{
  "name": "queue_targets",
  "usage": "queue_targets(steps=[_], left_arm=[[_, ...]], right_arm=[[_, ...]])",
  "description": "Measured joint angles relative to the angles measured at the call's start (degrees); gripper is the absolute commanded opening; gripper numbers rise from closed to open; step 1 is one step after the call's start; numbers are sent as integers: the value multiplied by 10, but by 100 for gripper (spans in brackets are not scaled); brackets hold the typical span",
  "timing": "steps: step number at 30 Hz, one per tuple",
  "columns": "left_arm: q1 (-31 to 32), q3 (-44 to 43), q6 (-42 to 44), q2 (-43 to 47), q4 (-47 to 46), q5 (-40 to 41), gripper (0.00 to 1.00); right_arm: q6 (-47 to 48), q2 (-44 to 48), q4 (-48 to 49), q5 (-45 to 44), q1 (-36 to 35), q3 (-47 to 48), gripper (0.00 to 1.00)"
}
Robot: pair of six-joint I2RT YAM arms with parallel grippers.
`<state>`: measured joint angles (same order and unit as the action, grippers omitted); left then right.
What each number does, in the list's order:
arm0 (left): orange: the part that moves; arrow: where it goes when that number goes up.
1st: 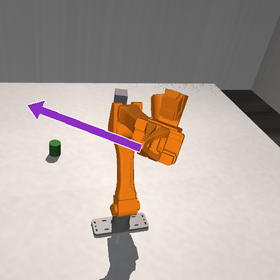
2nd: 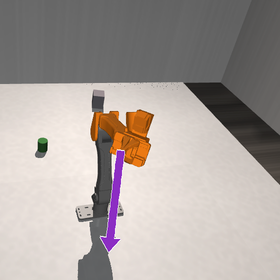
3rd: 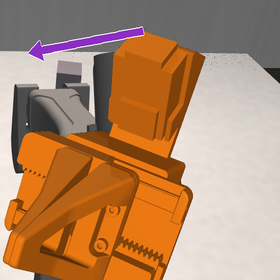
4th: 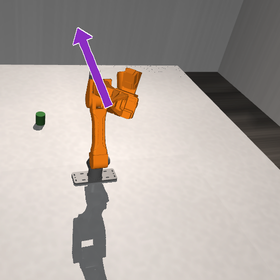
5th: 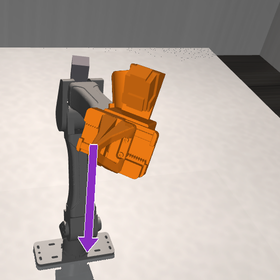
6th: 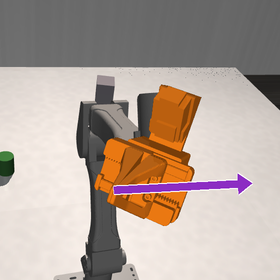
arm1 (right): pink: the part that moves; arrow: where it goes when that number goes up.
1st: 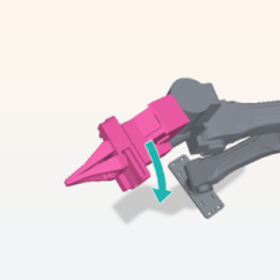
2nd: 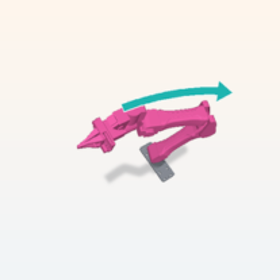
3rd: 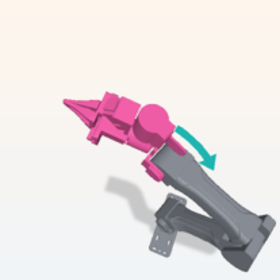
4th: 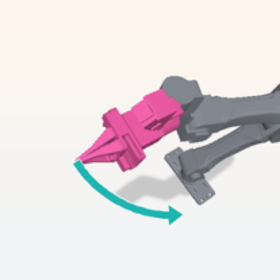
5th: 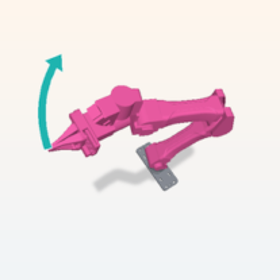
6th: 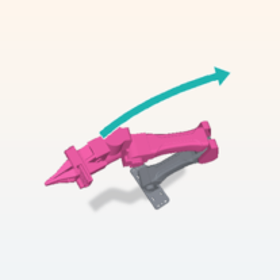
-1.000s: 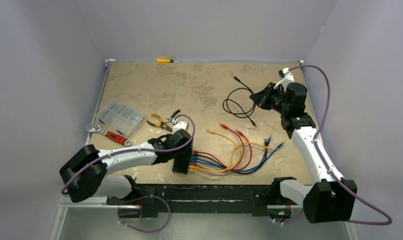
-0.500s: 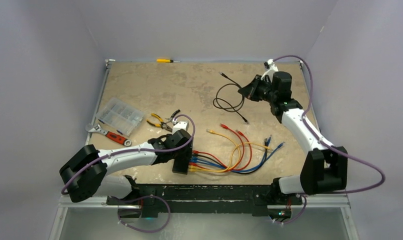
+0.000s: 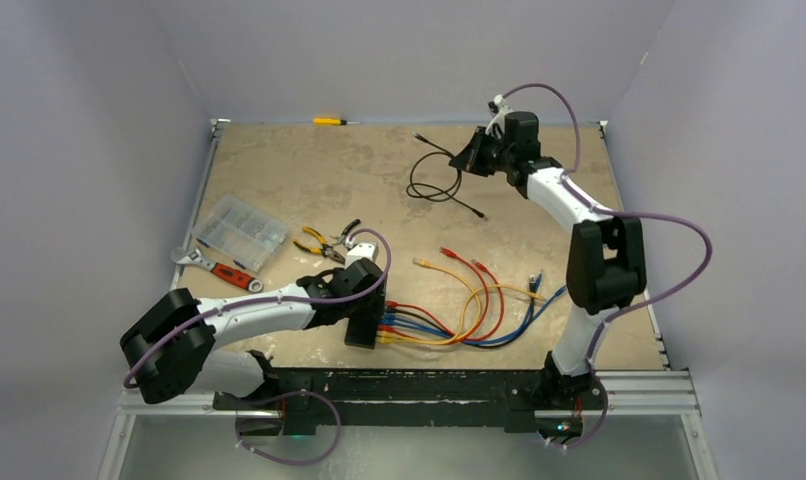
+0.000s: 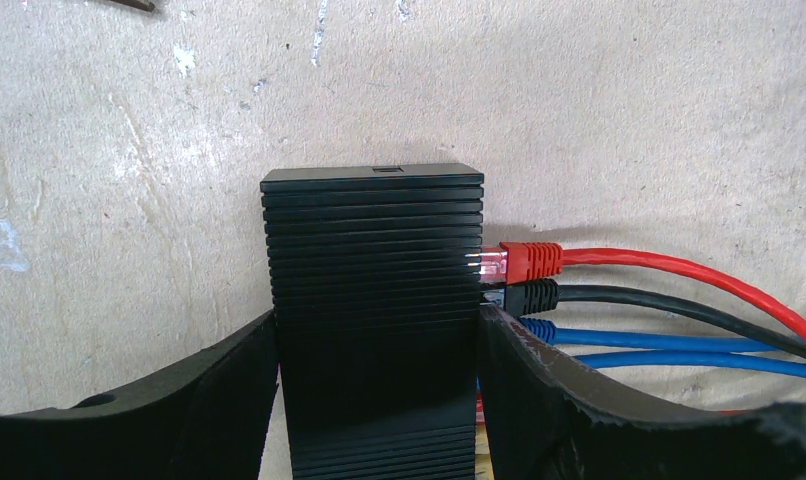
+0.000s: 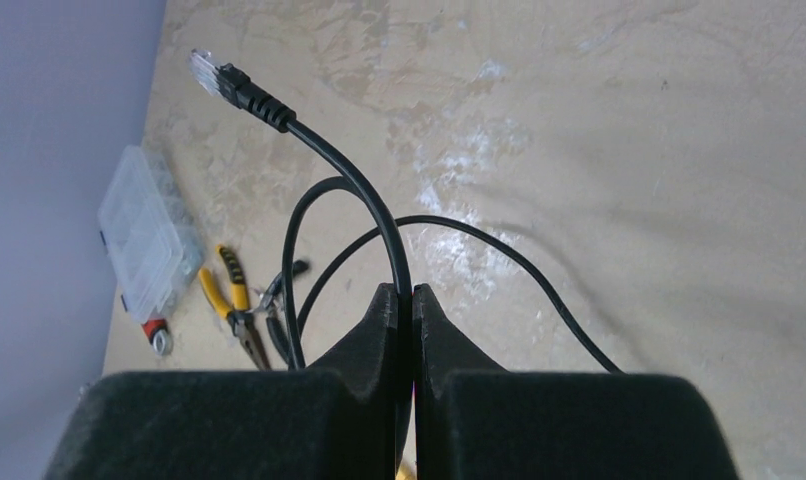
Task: Pull the plug from the switch port
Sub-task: Place the connector at the center of the board.
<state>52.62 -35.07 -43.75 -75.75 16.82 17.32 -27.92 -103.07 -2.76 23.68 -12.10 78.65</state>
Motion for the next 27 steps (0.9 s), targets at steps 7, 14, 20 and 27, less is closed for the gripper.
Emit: queue_targets(steps=[7,14,20,27], left_arm=[[0,-6,1,-5,6,1,43],[0,-7,1,-6,7,1,43],[0,-7,1,-7,7,1,43],[0,-9,1,-9,8,1,43]], right_arm=[[0,-124,-23,17,0,119,0],[-7,-212,-45,20,0,208,0],[-17,-273,-74,27,2,316,0],[-19,-297,-103,23,5,386,54]])
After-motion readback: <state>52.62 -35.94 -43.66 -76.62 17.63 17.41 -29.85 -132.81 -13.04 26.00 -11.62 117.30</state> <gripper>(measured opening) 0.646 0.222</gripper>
